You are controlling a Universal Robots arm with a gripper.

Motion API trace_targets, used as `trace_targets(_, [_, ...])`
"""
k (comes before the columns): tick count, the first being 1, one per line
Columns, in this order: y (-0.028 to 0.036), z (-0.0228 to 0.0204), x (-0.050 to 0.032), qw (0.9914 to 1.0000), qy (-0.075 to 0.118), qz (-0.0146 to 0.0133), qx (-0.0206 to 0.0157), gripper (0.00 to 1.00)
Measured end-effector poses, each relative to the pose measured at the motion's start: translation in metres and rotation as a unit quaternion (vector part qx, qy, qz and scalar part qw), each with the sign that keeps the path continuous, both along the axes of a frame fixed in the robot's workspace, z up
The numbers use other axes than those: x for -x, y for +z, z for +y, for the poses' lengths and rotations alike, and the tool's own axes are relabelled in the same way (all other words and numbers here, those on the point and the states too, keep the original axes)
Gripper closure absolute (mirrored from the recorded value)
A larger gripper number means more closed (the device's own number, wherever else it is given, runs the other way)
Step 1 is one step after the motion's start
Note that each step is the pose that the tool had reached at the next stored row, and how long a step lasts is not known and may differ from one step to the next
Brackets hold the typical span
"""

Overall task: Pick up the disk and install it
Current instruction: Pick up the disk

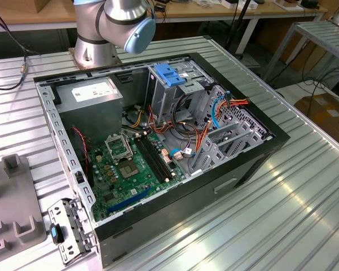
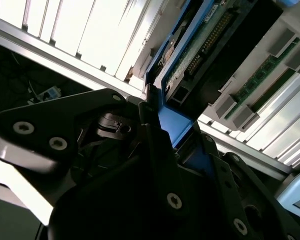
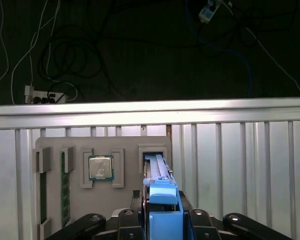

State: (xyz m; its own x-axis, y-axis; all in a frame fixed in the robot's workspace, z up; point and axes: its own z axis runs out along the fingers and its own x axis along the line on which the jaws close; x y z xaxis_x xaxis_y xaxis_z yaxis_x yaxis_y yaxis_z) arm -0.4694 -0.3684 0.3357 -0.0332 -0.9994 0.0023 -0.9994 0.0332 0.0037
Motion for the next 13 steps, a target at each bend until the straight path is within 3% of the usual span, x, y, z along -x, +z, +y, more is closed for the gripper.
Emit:
trace_targets(8, [0.0191, 0.0, 0.0, 1.0, 0.0, 0.0, 0.0, 0.63])
trace_targets(13, [0.0219, 0.0, 0.0, 1.0, 0.0, 0.0, -0.0004, 0.63])
